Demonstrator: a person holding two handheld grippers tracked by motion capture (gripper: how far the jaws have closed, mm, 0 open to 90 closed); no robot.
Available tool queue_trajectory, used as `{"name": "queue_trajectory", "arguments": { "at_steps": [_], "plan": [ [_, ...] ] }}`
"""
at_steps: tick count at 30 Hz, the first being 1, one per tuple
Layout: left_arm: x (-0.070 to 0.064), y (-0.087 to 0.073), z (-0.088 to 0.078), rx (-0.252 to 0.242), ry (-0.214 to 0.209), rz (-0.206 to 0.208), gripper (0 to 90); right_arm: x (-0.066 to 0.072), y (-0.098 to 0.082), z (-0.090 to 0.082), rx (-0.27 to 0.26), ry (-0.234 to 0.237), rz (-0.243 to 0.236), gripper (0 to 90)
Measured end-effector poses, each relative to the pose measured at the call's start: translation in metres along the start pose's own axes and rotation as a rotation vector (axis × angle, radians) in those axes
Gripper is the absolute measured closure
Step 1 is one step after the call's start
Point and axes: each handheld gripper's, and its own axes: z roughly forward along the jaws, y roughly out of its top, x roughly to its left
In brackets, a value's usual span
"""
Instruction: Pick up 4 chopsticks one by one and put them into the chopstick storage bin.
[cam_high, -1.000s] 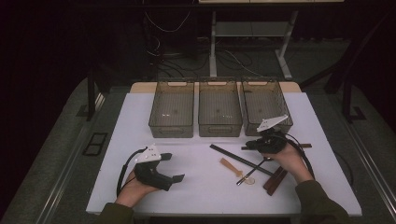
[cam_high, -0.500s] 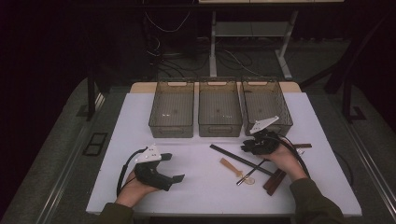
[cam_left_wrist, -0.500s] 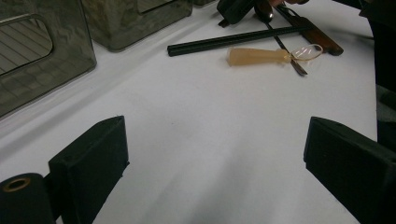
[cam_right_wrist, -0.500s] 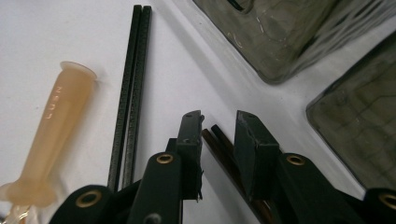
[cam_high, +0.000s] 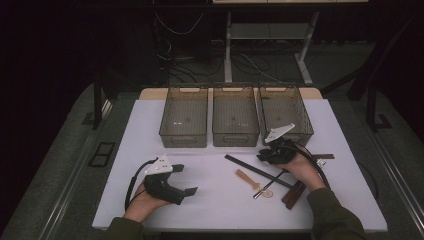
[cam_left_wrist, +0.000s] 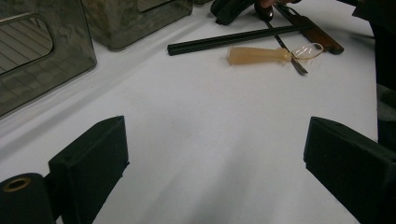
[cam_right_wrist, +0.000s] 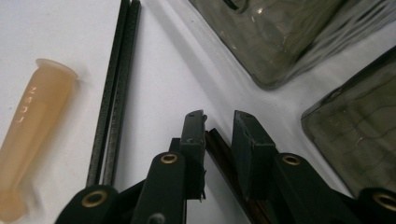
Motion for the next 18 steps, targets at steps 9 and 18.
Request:
{"name": "queue_trajectory", "arguments": {
  "at_steps": [9, 18],
  "plan": [
    [0.000, 0.000, 0.000, 0.000, -0.002, -0.001, 6.1, -0.007, 0.004, 0.003, -0.006, -0.021, 0.010, 75.4],
    [0.000, 0.000, 0.001, 0.003, -0.001, -0.001, 6.1, -0.013, 0.010, 0.007, 0.005, -0.049, 0.023, 76.7]
  ]
}}
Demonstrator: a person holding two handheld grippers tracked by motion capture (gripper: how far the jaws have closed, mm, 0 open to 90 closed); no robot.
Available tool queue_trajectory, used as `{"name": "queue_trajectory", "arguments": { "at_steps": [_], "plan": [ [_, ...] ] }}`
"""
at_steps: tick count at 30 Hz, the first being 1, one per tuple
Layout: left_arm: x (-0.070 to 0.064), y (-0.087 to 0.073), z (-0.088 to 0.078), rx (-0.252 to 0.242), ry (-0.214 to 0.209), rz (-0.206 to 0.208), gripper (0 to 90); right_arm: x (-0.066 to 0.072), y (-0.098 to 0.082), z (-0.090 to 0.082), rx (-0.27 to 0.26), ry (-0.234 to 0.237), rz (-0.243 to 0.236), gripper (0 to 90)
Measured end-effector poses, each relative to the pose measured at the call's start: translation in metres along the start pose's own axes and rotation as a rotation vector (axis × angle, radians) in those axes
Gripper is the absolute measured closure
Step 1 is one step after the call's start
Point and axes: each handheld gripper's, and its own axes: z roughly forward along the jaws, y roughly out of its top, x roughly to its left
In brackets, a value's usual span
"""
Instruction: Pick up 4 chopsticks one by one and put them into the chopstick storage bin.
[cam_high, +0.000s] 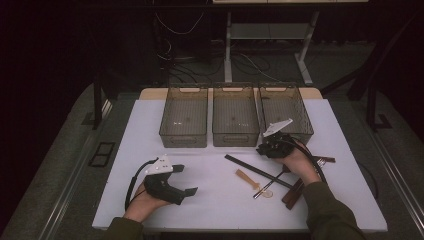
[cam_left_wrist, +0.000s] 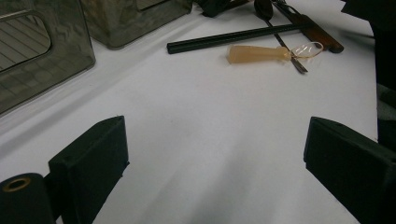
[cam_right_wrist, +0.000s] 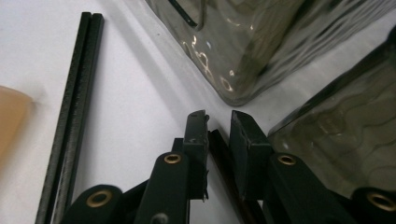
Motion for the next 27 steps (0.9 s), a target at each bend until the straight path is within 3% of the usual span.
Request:
{"name": "queue_trajectory", "arguments": {
  "at_steps": [5, 12, 18, 21, 27],
  "plan": [
    [0.000, 0.000, 0.000, 0.000, 0.000, -0.002, 6.1, -0.001, 0.002, 0.001, 0.006, -0.014, -0.003, 76.9],
    [0.000, 0.000, 0.000, 0.001, -0.002, 0.000, 6.1, 0.002, 0.000, -0.007, -0.020, -0.009, 0.010, 66.4],
    [0.000, 0.000, 0.000, 0.004, -0.003, 0.000, 6.1, 0.010, 0.001, -0.031, -0.079, 0.013, -0.005, 62.5],
    [-0.001, 0.000, 0.001, 0.008, -0.004, 0.005, 6.1, 0.010, -0.004, -0.048, -0.122, 0.023, 0.012, 61.7],
    [-0.001, -0.001, 0.001, 0.013, -0.005, 0.005, 6.1, 0.002, -0.023, -0.072, -0.144, 0.014, 0.046, 66.3]
  ]
}}
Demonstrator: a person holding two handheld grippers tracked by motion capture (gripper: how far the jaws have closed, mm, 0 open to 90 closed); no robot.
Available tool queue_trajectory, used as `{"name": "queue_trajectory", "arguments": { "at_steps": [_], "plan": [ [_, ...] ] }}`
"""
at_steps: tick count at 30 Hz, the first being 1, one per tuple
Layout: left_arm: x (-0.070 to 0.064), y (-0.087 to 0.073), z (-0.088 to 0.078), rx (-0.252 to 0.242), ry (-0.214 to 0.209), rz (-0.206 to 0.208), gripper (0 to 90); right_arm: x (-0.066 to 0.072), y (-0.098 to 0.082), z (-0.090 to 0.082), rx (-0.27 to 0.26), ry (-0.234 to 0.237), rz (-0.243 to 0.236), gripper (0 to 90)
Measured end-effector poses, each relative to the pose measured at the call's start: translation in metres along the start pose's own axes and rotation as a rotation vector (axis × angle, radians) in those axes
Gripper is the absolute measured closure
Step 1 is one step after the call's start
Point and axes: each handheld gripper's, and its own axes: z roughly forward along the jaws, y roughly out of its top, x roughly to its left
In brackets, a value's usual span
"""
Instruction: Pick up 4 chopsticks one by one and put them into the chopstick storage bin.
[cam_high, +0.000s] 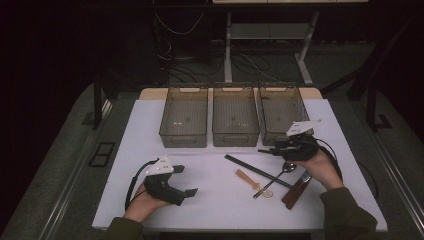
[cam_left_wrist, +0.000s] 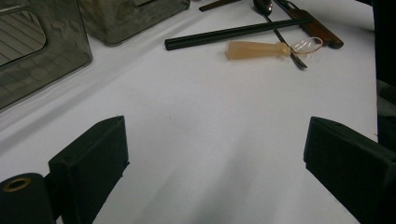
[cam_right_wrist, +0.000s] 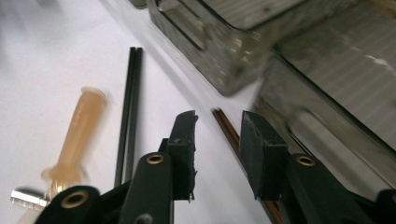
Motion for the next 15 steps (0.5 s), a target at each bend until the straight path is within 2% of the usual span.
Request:
{"name": "queue_trajectory", "arguments": {
  "at_steps": [2, 4, 5, 7, 11, 12, 13, 15],
  "plan": [
    [0.000, 0.000, 0.000, 0.000, 0.001, 0.002, 6.1, -0.002, -0.003, -0.005, -0.005, -0.002, 0.007, 66.7],
    [0.000, 0.000, 0.000, 0.000, 0.001, 0.001, 6.2, -0.008, -0.014, -0.022, -0.015, -0.025, 0.024, 67.8],
    [0.000, 0.000, 0.000, 0.000, 0.001, 0.001, 6.2, -0.008, -0.014, -0.022, -0.015, -0.025, 0.024, 67.8],
    [0.000, 0.000, 0.000, 0.005, 0.002, 0.003, 6.2, -0.017, -0.026, -0.040, -0.025, -0.057, 0.050, 70.4],
    [0.000, 0.000, 0.000, 0.005, 0.003, 0.000, 6.3, -0.029, -0.044, -0.059, -0.024, -0.104, 0.083, 72.4],
    [0.000, 0.000, 0.000, 0.004, 0.003, 0.000, 6.3, -0.029, -0.044, -0.059, -0.024, -0.104, 0.083, 72.4],
    [0.000, 0.000, 0.000, 0.004, 0.004, 0.000, 6.2, -0.036, -0.052, -0.068, -0.021, -0.134, 0.104, 73.2],
    [0.000, -0.001, 0.001, 0.004, 0.005, -0.003, 6.3, -0.043, -0.061, -0.076, -0.020, -0.155, 0.124, 73.9]
  ]
}}
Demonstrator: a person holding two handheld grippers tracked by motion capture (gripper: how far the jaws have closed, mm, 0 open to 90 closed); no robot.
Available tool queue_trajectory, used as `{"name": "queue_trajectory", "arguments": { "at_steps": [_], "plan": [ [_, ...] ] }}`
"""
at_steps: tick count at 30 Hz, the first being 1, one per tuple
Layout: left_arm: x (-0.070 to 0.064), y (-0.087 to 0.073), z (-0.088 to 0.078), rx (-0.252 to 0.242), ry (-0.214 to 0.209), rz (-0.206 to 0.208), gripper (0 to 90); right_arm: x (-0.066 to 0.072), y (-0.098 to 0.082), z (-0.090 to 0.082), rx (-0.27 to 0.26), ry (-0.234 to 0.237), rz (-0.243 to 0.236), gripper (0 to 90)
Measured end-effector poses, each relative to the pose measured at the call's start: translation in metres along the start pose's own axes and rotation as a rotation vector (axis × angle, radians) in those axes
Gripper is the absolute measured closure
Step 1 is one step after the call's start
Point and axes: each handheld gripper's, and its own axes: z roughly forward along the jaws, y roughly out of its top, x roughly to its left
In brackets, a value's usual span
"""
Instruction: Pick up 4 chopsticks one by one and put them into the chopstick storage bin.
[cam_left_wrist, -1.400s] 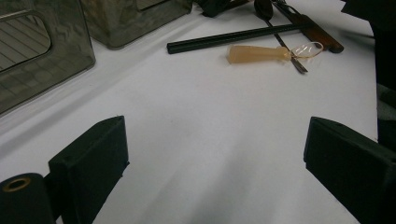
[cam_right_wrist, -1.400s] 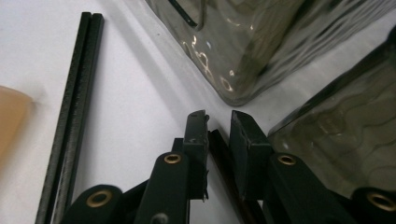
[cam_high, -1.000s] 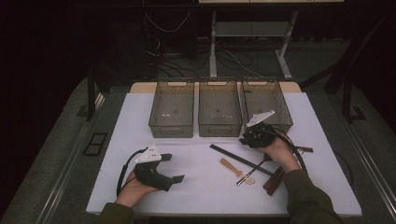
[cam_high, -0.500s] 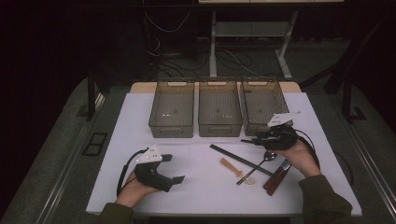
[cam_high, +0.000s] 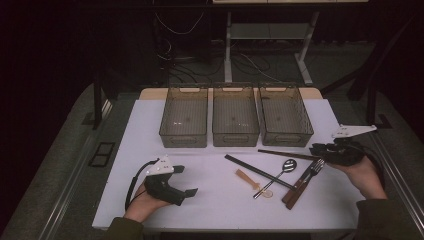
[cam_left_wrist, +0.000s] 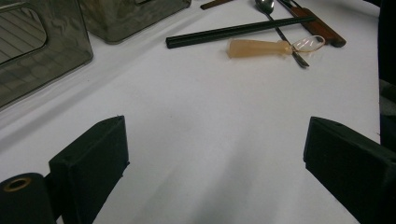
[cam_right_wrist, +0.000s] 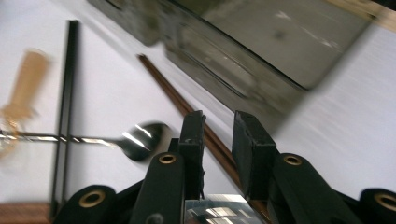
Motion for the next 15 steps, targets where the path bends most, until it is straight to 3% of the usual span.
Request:
{"name": "queue_trajectory", "arguments": {
  "at_steps": [6, 8, 15],
  "plan": [
    [0.001, 0.000, 0.000, 0.005, 0.001, 0.002, 6.3, -0.023, -0.018, -0.009, 0.027, -0.050, 0.051, 74.3],
    [0.001, 0.000, 0.000, 0.009, 0.000, 0.003, 6.3, -0.033, -0.028, -0.007, 0.059, -0.071, 0.074, 74.2],
    [0.001, -0.001, 0.000, 0.009, -0.003, 0.004, 6.4, -0.046, -0.042, 0.000, 0.130, -0.085, 0.071, 69.4]
  ]
}}
